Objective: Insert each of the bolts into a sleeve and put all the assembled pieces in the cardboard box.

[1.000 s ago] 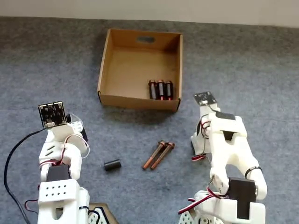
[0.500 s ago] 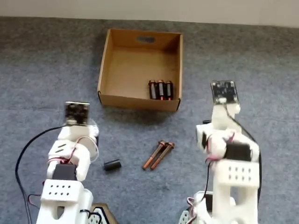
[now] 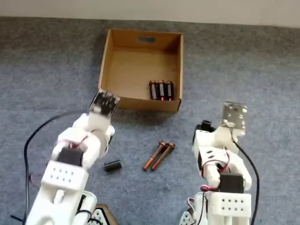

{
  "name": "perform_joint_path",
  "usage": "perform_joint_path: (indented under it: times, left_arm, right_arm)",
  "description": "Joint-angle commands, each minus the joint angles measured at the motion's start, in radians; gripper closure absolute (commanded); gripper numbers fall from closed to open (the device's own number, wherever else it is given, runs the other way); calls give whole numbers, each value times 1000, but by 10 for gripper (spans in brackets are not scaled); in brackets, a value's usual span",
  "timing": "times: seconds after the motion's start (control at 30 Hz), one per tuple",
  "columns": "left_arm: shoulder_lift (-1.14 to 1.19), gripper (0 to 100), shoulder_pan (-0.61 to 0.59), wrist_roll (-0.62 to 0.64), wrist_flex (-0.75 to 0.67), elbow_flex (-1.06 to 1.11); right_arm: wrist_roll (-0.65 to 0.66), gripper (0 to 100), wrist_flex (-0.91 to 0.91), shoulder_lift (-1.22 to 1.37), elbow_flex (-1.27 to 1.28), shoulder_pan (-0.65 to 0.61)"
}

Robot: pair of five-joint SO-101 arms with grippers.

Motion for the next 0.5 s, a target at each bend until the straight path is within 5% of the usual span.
perform_joint_path:
  times: [0.0,0.13,0.3,0.47]
  left_arm:
    - [325,986,70,-6,95,-252]
    - [547,986,216,-6,264,-453]
    - [611,960,392,0,315,-515]
    - [613,824,472,213,308,-513]
  right_arm:
    - [-23,992,-21,-93,24,44]
    - [-17,992,-21,-166,62,48]
    - [-15,992,-18,-211,114,48]
    - [-15,992,-16,-219,128,50]
